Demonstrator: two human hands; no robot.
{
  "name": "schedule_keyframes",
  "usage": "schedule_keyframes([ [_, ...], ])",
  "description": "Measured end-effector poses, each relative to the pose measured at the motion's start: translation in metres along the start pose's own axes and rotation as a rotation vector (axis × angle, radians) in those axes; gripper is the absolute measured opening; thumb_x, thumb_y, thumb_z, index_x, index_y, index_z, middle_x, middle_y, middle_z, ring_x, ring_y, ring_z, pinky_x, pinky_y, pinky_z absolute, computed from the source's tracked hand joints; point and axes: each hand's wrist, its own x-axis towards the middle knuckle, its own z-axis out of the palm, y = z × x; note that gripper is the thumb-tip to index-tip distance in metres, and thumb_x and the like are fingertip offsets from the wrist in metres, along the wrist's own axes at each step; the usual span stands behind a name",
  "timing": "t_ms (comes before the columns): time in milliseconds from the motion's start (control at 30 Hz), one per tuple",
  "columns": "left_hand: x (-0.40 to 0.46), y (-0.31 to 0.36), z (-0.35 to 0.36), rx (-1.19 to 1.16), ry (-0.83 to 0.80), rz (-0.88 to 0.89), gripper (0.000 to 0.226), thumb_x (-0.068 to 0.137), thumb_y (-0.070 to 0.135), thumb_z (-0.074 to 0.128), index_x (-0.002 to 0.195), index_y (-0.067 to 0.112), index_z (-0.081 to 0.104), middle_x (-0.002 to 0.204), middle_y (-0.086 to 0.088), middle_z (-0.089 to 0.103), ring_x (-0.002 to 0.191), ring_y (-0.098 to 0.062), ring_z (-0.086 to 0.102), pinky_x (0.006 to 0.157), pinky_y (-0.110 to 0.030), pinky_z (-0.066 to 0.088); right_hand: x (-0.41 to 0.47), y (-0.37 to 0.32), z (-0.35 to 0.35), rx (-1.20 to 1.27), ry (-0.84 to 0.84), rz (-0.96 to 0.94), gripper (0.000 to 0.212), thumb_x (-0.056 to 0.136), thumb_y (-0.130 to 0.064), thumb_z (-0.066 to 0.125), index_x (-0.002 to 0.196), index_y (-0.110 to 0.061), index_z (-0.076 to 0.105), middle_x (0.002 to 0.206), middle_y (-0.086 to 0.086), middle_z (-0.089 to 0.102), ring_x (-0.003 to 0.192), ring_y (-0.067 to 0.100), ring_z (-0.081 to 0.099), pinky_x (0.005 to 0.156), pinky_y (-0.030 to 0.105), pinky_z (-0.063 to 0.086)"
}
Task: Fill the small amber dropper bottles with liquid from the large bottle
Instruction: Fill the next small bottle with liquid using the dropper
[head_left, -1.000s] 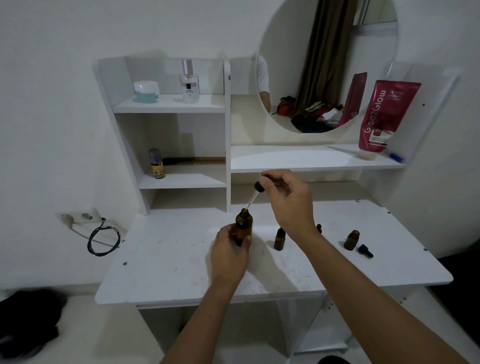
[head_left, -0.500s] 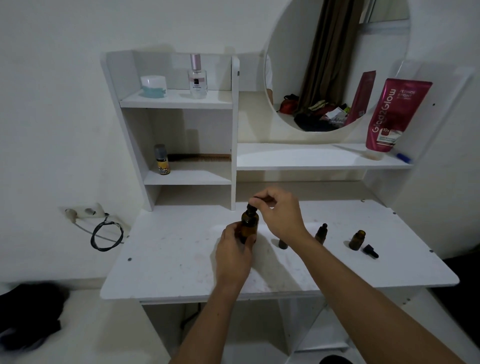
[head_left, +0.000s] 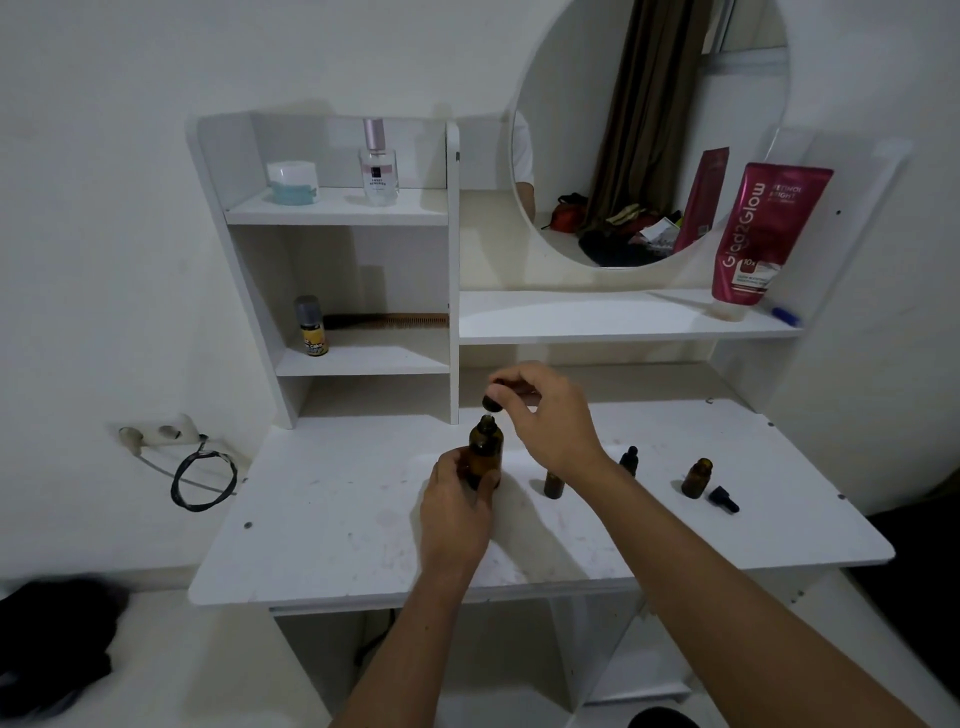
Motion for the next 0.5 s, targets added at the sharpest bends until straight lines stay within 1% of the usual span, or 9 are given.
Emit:
schedule_keyframes([
  [67, -0.001, 0.001, -0.001, -0.009, -0.008, -0.027, 0.054, 0.096, 0.037, 0.071, 0.142, 0.019, 0.049, 0.132, 0.003, 0.065, 0.118, -0.019, 0.063, 0.101, -0.036, 0.053, 0.002, -0.009, -0.011, 0.040, 0.050, -0.026, 0.012, 0.097, -0.016, 0.071, 0.107, -0.015, 0.076, 0.100, -0.009, 0.073, 0.092, -0.005, 0.068, 0.086, 0.008, 0.051],
  [133, -0.002, 0.003, -0.002, -0.025, -0.010, -0.055, 0.066, 0.094, 0.038, 0.072, 0.148, 0.019, 0.041, 0.138, 0.001, 0.061, 0.122, -0.018, 0.061, 0.100, -0.033, 0.051, 0.003, -0.019, -0.023, 0.084, 0.107, -0.065, 0.013, 0.097, -0.015, 0.071, 0.108, -0.015, 0.076, 0.104, -0.005, 0.075, 0.097, 0.003, 0.070, 0.090, 0.014, 0.054],
  [233, -0.004, 0.003, -0.003, -0.058, -0.008, -0.056, 0.074, 0.091, 0.039, 0.076, 0.150, 0.019, 0.037, 0.142, -0.001, 0.056, 0.123, -0.018, 0.059, 0.097, -0.027, 0.048, 0.000, -0.031, -0.043, 0.151, 0.206, -0.098, 0.015, 0.098, -0.014, 0.070, 0.112, -0.010, 0.075, 0.107, -0.002, 0.076, 0.102, 0.009, 0.071, 0.093, 0.021, 0.056],
  [333, -0.010, 0.001, -0.004, -0.069, -0.003, -0.022, 0.075, 0.089, 0.035, 0.079, 0.149, 0.020, 0.038, 0.144, -0.002, 0.054, 0.124, -0.019, 0.059, 0.100, -0.028, 0.049, -0.006, -0.033, -0.063, 0.160, 0.279, -0.108, 0.017, 0.098, -0.014, 0.070, 0.113, -0.010, 0.075, 0.105, -0.001, 0.076, 0.102, 0.011, 0.072, 0.092, 0.021, 0.057],
  [400, -0.015, 0.000, -0.005, -0.071, 0.013, -0.002, 0.074, 0.088, 0.032, 0.081, 0.148, 0.021, 0.039, 0.143, -0.002, 0.053, 0.123, -0.018, 0.058, 0.099, -0.026, 0.049, -0.014, -0.028, -0.078, 0.138, 0.304, -0.112, 0.017, 0.098, -0.015, 0.070, 0.113, -0.010, 0.075, 0.105, -0.002, 0.076, 0.102, 0.011, 0.072, 0.092, 0.022, 0.057],
  [467, -0.025, 0.003, -0.005, -0.098, 0.061, -0.001, 0.070, 0.087, 0.027, 0.082, 0.146, 0.019, 0.043, 0.137, -0.001, 0.055, 0.117, -0.017, 0.059, 0.093, -0.022, 0.049, -0.026, -0.018, -0.095, 0.129, 0.327, -0.085, 0.016, 0.098, -0.016, 0.070, 0.113, -0.012, 0.075, 0.105, -0.003, 0.076, 0.102, 0.011, 0.072, 0.093, 0.024, 0.057],
  [500, -0.031, 0.006, -0.004, -0.133, 0.098, -0.006, 0.067, 0.087, 0.024, 0.082, 0.143, 0.018, 0.045, 0.132, -0.002, 0.056, 0.111, -0.016, 0.059, 0.087, -0.018, 0.049, -0.032, -0.011, -0.104, 0.122, 0.338, -0.067, 0.016, 0.098, -0.017, 0.071, 0.112, -0.013, 0.075, 0.104, -0.004, 0.077, 0.102, 0.011, 0.072, 0.093, 0.025, 0.057],
])
